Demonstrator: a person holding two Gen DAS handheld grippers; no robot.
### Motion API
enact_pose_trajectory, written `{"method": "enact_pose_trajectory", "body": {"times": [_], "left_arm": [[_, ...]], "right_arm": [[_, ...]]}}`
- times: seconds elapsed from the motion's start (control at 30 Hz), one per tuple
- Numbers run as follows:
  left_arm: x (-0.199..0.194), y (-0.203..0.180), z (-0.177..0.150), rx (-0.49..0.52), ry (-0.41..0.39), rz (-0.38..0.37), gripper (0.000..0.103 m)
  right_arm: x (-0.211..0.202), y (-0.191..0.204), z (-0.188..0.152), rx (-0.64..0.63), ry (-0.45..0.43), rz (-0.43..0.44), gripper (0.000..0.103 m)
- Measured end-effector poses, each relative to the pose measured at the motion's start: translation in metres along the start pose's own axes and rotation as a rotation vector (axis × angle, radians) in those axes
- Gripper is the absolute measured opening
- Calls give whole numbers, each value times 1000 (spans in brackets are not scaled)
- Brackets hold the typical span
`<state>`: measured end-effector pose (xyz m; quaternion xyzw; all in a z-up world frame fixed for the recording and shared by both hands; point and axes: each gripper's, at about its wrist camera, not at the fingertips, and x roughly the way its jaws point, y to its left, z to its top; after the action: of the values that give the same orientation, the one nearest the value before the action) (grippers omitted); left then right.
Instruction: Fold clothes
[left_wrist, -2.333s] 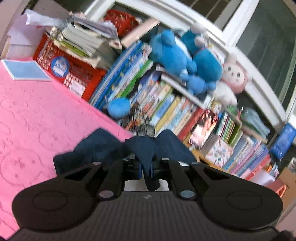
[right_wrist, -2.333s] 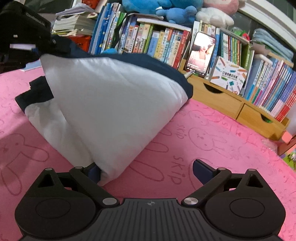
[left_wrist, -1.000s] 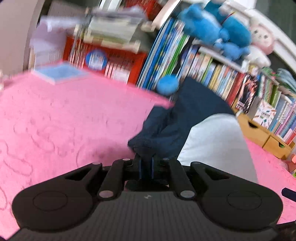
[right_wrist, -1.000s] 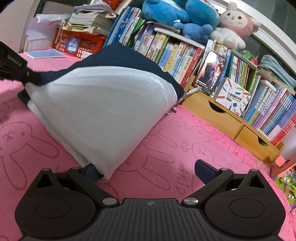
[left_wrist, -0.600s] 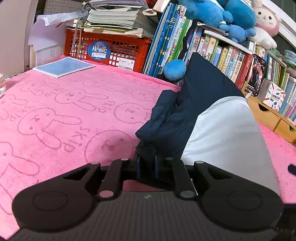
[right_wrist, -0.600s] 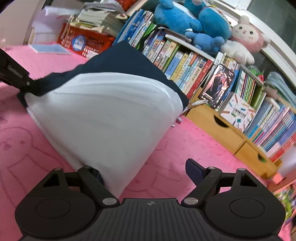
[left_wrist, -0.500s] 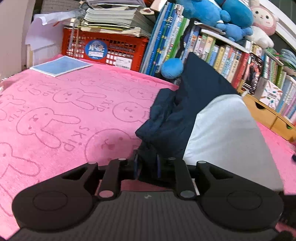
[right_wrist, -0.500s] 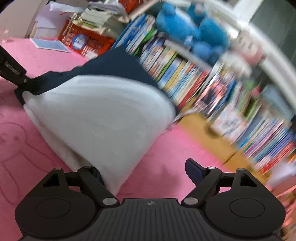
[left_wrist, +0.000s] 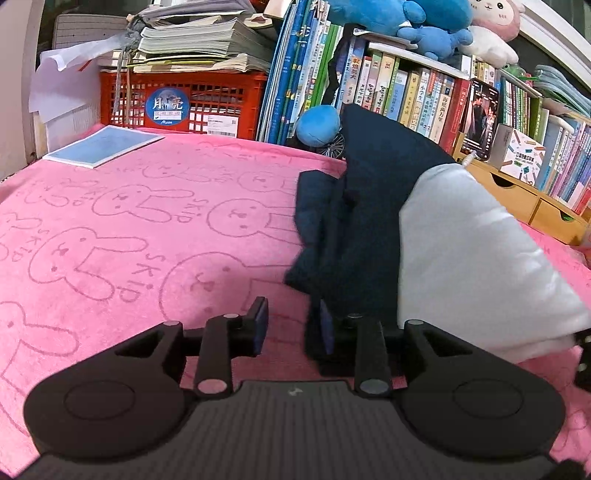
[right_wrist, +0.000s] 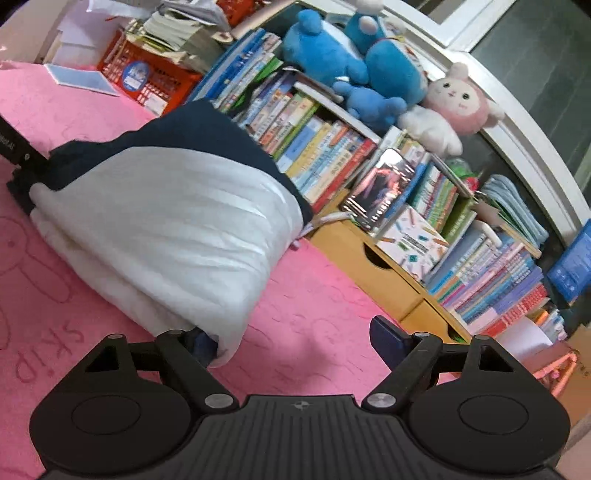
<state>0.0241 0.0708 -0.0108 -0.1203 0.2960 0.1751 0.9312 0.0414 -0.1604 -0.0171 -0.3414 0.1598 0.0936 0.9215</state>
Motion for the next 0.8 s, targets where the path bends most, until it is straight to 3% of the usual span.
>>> {"method": "enact_pose_trajectory", "body": {"times": [0.07,0.1,0.2,0.27,0.37,0.5,0.6,0.8], "left_arm": [[0,9,2,-32,2,-6,3],[1,13,2,-40,4,-23,3],[-1,6,2,4,4,0,3],[-1,2,2,27,3,15,3],[-1,5,1,15,3,0,4],[-13,9,-2,2,22,-42,9],[-24,11,-2,-48,54,-143,14],[-50,0,-3,-65,24,-332,29]], "right_arm": [[2,-14,-10,2,31,-125,65],[7,-25,-17,29,69,-148,64],[12,-59,-41,172,163,-76,60],[10,-64,-52,204,197,-47,60],[4,-53,-58,153,169,-52,61],[-7,-28,-57,45,95,3,68],[-24,-3,-48,-47,12,62,78],[-54,53,-24,-220,-161,159,80]]}}
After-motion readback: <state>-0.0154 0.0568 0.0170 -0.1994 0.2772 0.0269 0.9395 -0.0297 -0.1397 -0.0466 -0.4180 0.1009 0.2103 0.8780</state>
